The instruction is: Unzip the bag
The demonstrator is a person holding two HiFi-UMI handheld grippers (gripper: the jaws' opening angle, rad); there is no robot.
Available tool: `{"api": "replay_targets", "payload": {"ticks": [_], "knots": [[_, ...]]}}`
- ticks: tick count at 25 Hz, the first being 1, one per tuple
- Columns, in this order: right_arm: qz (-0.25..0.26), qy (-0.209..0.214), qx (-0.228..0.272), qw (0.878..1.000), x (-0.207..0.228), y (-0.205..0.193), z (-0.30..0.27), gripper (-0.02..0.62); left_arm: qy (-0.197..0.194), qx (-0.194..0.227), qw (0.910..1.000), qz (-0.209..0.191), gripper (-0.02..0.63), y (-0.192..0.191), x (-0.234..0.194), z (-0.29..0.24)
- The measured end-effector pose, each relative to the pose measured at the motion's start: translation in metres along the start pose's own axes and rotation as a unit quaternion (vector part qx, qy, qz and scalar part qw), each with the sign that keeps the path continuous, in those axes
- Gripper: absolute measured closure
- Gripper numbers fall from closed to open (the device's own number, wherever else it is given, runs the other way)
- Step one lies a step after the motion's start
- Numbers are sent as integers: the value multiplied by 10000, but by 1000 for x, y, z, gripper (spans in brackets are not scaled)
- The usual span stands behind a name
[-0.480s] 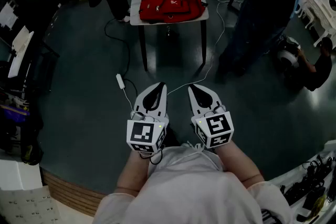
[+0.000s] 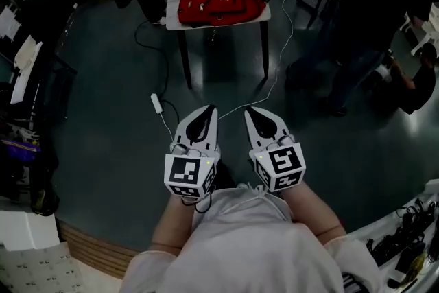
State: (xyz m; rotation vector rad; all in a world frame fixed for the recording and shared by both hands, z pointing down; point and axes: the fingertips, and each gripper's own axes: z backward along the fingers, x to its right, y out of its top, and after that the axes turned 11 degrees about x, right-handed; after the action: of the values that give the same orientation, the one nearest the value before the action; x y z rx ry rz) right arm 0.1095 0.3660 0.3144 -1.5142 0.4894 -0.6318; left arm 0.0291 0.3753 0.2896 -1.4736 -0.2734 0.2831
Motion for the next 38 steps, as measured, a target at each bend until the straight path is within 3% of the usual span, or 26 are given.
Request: {"api": "replay_targets", "payload": {"ticks": [8, 15, 32, 38], "knots": [[-153, -198, 104, 9996, 22, -3, -11, 568, -26, -57, 9999, 111, 585, -12, -5, -19], [-256, -272, -12, 9993, 43, -20, -54, 568, 8, -76, 9997, 246, 585, -32, -40, -50], [-399, -805, -257, 9956, 128, -27, -336, 568, -458, -193, 9974, 530, 585, -55, -261, -262], [-460, -1024, -541, 9922, 156, -34, -413, 568, -681, -340, 9953, 591, 586, -75, -314, -321]]}}
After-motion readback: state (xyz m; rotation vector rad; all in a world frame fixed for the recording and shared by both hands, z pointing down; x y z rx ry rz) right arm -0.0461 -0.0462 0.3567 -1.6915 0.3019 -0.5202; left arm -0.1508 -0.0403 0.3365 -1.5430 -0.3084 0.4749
